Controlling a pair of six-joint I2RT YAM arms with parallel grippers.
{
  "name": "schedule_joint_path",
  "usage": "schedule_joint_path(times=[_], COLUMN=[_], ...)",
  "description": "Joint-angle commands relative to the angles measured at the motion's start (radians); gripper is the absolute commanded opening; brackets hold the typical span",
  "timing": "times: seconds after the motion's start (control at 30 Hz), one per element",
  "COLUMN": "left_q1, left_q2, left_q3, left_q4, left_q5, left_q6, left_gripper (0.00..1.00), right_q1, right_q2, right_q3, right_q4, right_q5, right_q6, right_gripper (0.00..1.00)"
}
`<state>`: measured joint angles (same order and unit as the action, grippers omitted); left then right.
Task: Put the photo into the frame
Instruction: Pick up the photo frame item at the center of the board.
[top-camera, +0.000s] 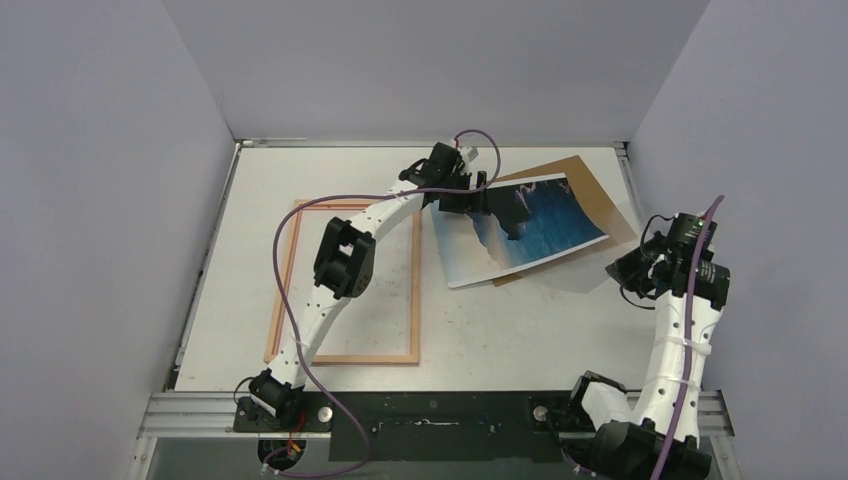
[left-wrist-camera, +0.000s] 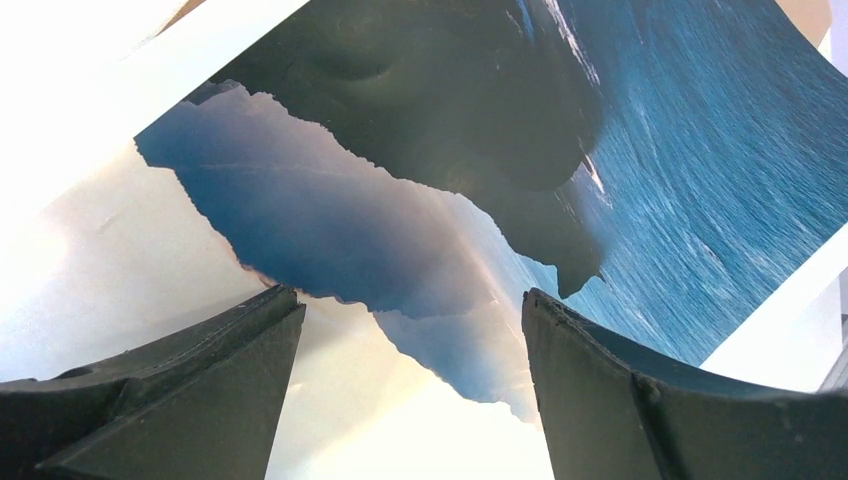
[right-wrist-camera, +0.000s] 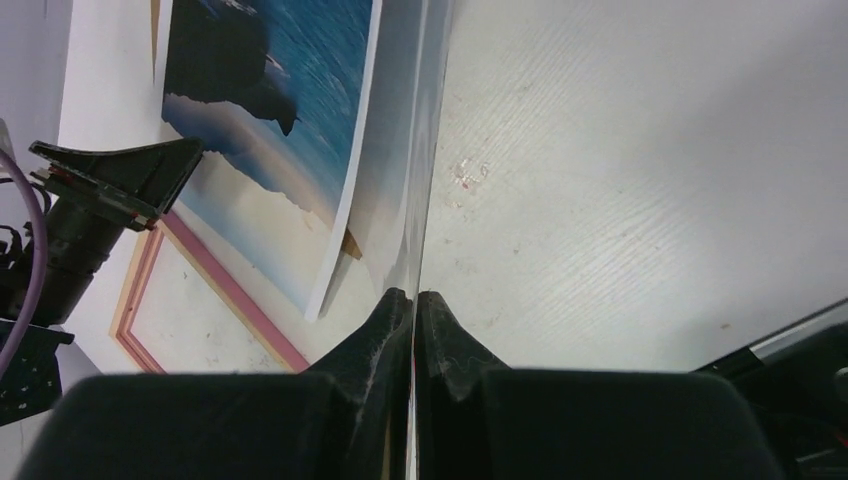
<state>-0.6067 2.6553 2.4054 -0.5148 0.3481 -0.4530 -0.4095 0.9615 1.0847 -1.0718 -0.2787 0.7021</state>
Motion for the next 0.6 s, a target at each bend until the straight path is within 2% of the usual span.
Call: schedule_joint_path(times=[0.0,0.27,0.57], left_q1=[0.016,0.023,0.037], left_q2=[-0.026,-0.091,-0.208], left_q3=[-0.011,0.012,0.014], left_q4=[-0.143,-0.198,-0.229], left_q5=[-0.037,-0.045,-0.028], left_q6=[0.054,0.062,0.038], left_gripper=[0.80,0.80,0.80], right_q1=[0.008,0.008,0.008], right_q2=[-0.037,-0.035,0.029], right_q3=[0.161,0.406,0.661], right_q4=[-0.144,-0.296,-0.345], right_q5=[0.121,0.128,0.056], right_q6=[-0.028,0.004,0.065], right_gripper=[0.00,0.00,0.00])
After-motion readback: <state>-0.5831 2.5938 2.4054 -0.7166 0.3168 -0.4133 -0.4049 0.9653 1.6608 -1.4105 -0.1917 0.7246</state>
